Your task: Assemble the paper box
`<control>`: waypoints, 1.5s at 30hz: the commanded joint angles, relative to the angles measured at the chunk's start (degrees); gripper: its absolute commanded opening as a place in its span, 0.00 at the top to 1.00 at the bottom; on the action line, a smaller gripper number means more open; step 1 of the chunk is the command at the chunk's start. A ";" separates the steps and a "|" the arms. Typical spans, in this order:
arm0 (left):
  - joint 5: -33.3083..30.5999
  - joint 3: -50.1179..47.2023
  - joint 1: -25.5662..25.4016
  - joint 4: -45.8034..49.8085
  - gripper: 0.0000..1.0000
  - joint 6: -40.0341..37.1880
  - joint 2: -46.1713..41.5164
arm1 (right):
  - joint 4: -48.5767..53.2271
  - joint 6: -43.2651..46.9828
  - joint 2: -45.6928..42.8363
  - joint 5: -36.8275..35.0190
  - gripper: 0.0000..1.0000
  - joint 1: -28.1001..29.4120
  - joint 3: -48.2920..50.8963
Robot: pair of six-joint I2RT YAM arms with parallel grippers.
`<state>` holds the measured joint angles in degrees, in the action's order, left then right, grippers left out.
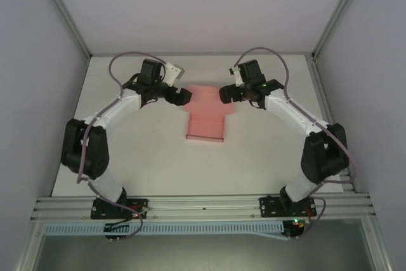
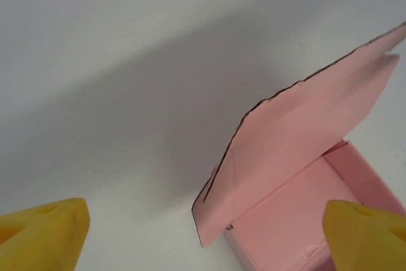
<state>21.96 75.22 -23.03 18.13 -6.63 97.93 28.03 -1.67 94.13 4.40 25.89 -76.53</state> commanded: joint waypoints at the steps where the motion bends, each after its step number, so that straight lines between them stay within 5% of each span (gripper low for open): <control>1: 5.43 3.46 -0.18 7.44 0.13 -9.92 3.57 | 8.75 10.35 5.23 10.15 0.17 -0.98 -3.85; 5: 5.93 6.42 -0.09 9.38 0.25 -11.96 6.97 | 11.96 11.77 9.40 9.90 0.28 -1.85 -6.74; 11: 7.23 7.79 -0.19 9.64 0.64 -12.19 8.71 | 10.73 11.34 9.52 8.93 0.38 -1.94 -6.25; 27: 10.48 6.78 -0.19 7.94 1.00 -11.78 7.74 | 12.40 11.16 7.18 6.61 0.54 -2.08 -6.99; 33: 9.40 1.84 -0.94 1.88 1.00 -7.39 3.60 | 13.39 9.22 5.75 4.77 0.80 -1.98 -6.54; 38: -1.35 -5.13 -3.43 -6.67 1.00 0.29 -2.81 | 10.53 5.13 4.35 2.67 0.94 -0.62 -5.20; 45: -23.63 -7.70 -10.44 -11.31 1.00 13.89 -6.07 | 0.97 -11.25 1.96 -16.72 0.99 6.75 -1.69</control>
<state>9.89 68.82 -30.98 11.97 -0.89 93.69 33.80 -3.66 97.76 -1.10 29.85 -79.83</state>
